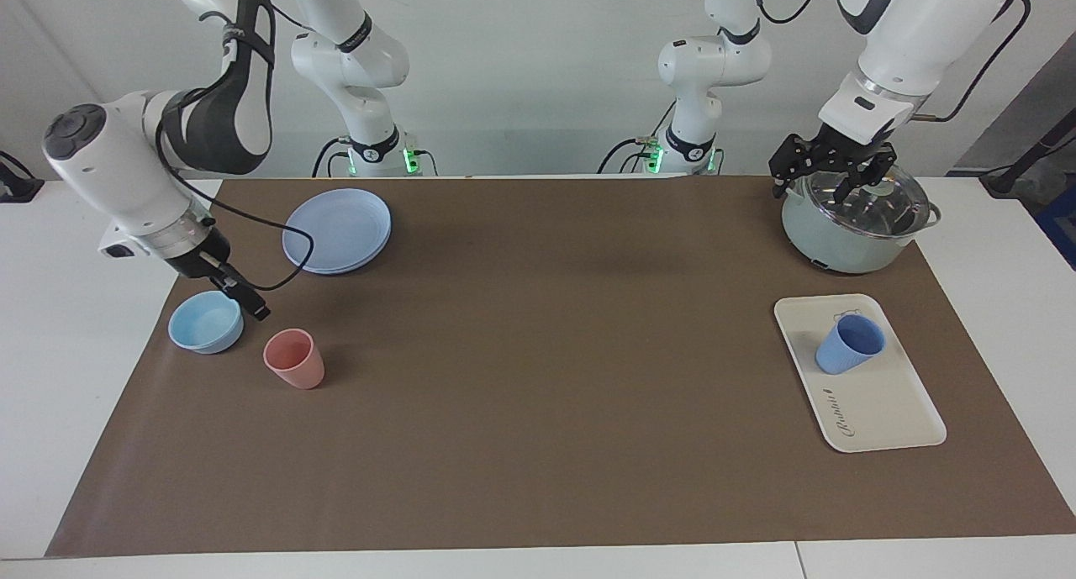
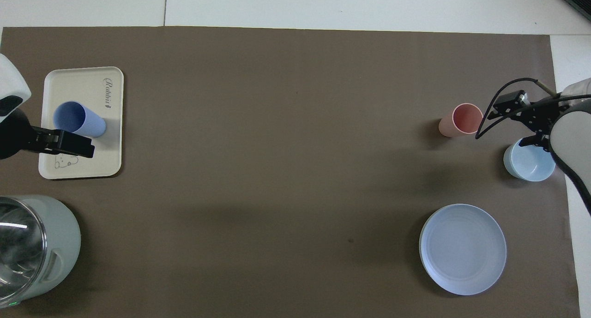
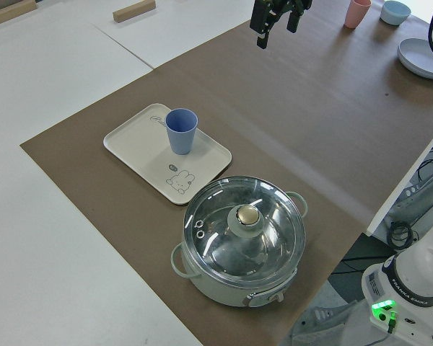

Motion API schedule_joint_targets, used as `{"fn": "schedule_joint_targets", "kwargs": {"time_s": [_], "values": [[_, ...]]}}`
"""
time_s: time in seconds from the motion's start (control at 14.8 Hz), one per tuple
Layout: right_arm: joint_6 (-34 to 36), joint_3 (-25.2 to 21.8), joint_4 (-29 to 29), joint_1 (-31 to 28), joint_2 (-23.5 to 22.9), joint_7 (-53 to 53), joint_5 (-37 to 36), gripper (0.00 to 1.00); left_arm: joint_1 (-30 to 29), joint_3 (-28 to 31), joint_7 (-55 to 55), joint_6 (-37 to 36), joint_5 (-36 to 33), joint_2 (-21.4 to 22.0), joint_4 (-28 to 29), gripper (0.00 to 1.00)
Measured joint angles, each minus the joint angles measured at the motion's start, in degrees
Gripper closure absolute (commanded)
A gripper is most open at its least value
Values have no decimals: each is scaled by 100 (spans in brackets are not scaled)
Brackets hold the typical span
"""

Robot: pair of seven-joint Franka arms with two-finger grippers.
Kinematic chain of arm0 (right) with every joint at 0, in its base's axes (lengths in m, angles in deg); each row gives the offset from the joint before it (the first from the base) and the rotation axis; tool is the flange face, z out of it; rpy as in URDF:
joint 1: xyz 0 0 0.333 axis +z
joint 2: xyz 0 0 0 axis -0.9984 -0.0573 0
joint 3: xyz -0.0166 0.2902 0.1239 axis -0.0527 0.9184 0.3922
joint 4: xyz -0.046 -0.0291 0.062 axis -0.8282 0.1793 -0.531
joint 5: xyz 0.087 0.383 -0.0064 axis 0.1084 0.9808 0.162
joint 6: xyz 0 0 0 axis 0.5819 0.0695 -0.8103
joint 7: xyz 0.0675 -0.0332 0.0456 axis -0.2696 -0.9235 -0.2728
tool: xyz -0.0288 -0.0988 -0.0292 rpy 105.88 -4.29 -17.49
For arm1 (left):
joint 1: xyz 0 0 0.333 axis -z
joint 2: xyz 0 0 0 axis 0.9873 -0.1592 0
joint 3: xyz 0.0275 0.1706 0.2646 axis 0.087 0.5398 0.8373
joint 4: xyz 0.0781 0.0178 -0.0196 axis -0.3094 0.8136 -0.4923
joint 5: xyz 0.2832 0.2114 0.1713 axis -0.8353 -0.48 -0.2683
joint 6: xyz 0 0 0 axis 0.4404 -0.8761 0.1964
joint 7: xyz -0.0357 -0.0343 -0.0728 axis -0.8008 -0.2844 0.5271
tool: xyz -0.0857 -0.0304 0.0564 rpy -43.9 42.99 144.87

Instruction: Place cup on tray

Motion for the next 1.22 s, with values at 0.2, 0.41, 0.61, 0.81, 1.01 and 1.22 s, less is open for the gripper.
{"fn": "schedule_joint_targets", "kwargs": {"time_s": [0.2,0.41,0.61,0.81,1.01,1.22], "values": [[281,34,-3,524,305,-456,-19,1,-122,-21,10,-1,0,8,2,0],[397,57,8,1030,514,-492,-131,1,56,108,10,-4,0,42,2,0],[708,62,268,1280,642,-521,-330,0,63,143,10,-5,0,48,3,0],[965,60,577,1311,705,-647,-354,0,62,184,21,-89,-41,51,-26,0],[1104,51,774,1303,719,-875,-432,0,62,189,136,-85,-94,54,-19,0],[1203,49,836,1302,766,-962,-443,0,44,183,173,-87,-123,54,2,0]]}}
